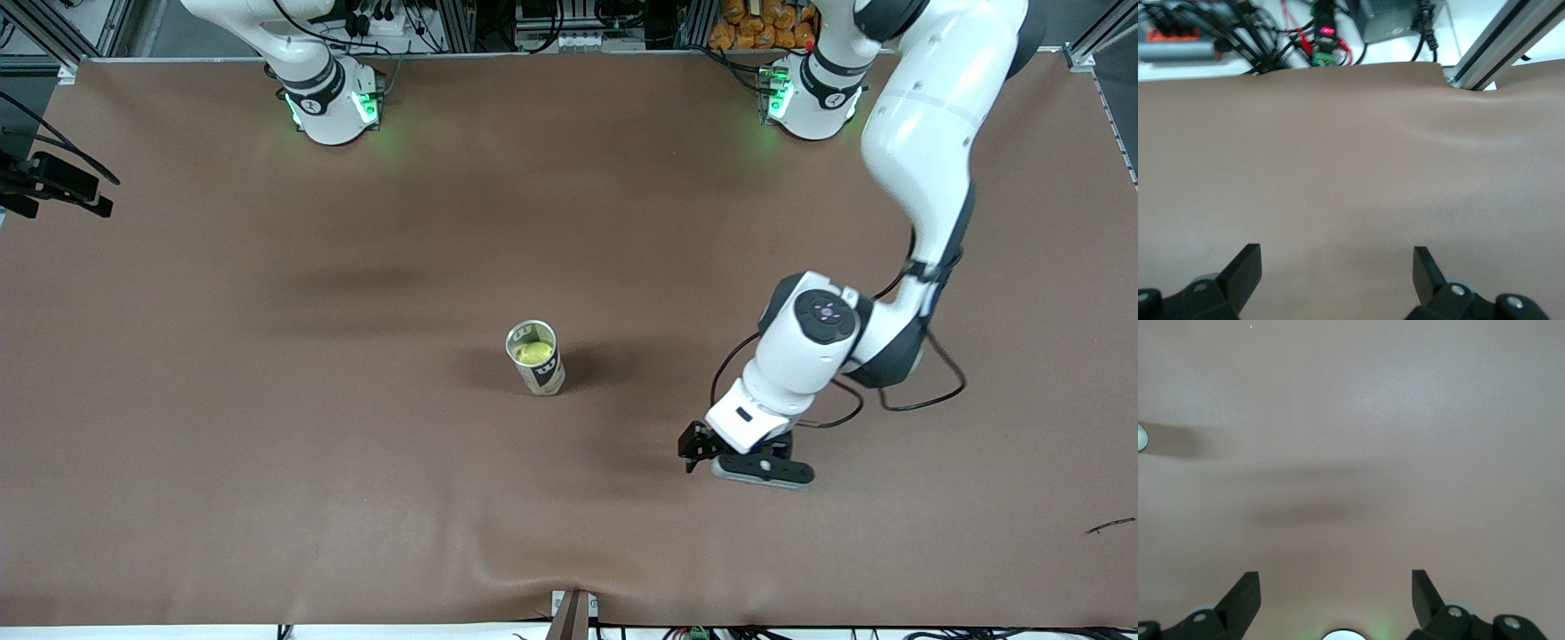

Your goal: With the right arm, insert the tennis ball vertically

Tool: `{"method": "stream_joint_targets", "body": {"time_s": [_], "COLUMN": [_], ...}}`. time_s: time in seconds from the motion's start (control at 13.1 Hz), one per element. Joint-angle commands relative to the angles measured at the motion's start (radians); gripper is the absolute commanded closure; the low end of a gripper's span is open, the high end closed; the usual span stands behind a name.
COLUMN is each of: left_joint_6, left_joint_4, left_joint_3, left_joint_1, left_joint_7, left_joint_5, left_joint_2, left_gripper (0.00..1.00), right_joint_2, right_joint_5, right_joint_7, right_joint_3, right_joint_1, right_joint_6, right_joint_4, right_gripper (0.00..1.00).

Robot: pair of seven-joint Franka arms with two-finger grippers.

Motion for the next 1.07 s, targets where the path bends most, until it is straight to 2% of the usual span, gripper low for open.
{"method": "stream_joint_targets", "body": {"time_s": [0.0, 0.15, 0.53, 0.69, 0.84, 0.92, 0.99], "left_joint_6": [-0.259, -0.419, -0.633, -0.726, -0.795, -0.832, -0.86], "left_joint_4": [-0.041, -0.041, -0.039, -0.036, -0.039, -0.042, -0.051], "left_joint_3": [-0.003, -0.006, -0.006, -0.003, -0.007, 0.009, 0.061], "left_joint_1": [0.025, 0.071, 0.166, 0.189, 0.255, 0.268, 0.25], "left_joint_7": [-0.016, -0.01, -0.002, 0.001, 0.064, 0.116, 0.139], "left_joint_5": [-0.067, -0.07, -0.088, -0.154, -0.203, -0.261, -0.282], "left_joint_2": [-0.168, -0.248, -0.406, -0.461, -0.518, -0.559, -0.613], "left_gripper": [0.0, 0.0, 0.0, 0.0, 0.0, 0.0, 0.0], "right_joint_2": [-0.031, -0.031, -0.026, -0.023, -0.021, -0.02, -0.015], "right_joint_5": [0.014, 0.014, 0.013, 0.011, 0.014, 0.019, 0.02], "right_joint_7": [-0.005, -0.007, -0.005, -0.004, 0.002, 0.018, 0.025], "right_joint_3": [0.027, 0.054, 0.058, 0.056, 0.053, 0.051, 0.051], "right_joint_1": [-0.024, -0.048, -0.055, -0.056, -0.059, -0.059, -0.061], "right_joint_6": [-0.003, -0.003, -0.025, -0.025, -0.045, -0.086, -0.089], "right_joint_4": [-0.026, -0.023, 0.0, 0.007, 0.023, 0.03, 0.037], "right_gripper": [0.0, 0.0, 0.0, 0.0, 0.0, 0.0, 0.0]}}
